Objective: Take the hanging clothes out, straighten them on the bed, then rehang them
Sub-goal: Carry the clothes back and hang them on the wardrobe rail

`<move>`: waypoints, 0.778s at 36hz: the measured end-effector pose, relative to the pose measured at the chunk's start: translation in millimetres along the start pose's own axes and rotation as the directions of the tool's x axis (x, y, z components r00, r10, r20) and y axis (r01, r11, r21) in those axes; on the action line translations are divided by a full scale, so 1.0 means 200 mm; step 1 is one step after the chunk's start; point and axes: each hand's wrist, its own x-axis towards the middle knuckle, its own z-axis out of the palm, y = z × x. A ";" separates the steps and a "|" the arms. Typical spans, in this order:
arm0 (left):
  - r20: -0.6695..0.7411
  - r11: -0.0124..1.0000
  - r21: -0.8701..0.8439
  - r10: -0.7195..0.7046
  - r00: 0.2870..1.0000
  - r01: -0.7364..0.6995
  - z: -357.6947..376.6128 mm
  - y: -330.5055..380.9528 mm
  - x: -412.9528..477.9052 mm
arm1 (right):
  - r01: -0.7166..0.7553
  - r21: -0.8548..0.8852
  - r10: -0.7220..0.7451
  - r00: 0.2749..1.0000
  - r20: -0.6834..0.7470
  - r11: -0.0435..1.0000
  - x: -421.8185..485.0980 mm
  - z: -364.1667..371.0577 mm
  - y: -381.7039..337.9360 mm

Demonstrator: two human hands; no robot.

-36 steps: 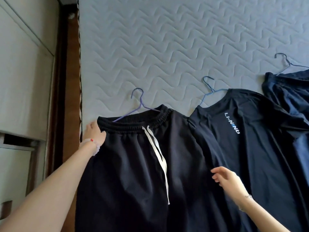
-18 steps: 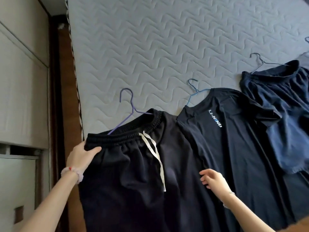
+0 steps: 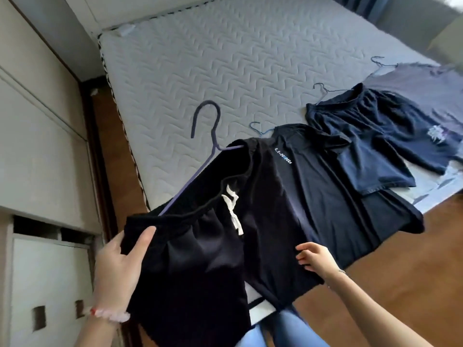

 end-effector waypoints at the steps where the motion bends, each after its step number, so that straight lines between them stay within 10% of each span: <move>1: 0.013 1.000 0.003 0.019 1.000 -0.019 -0.02 0.05 -0.06 | -0.026 0.016 0.026 1.000 -0.006 1.000 -0.06 -0.03 0.08; 10: 0.147 0.969 -0.053 0.248 0.958 -0.242 0.29 0.37 -0.42 | -0.221 0.158 0.238 0.966 -0.101 0.963 -0.50 -0.28 0.93; 28: 0.308 0.942 -0.233 0.307 0.900 -0.241 1.39 0.73 -1.18 | -0.235 0.643 0.455 0.868 -0.198 0.729 -0.99 -1.04 1.99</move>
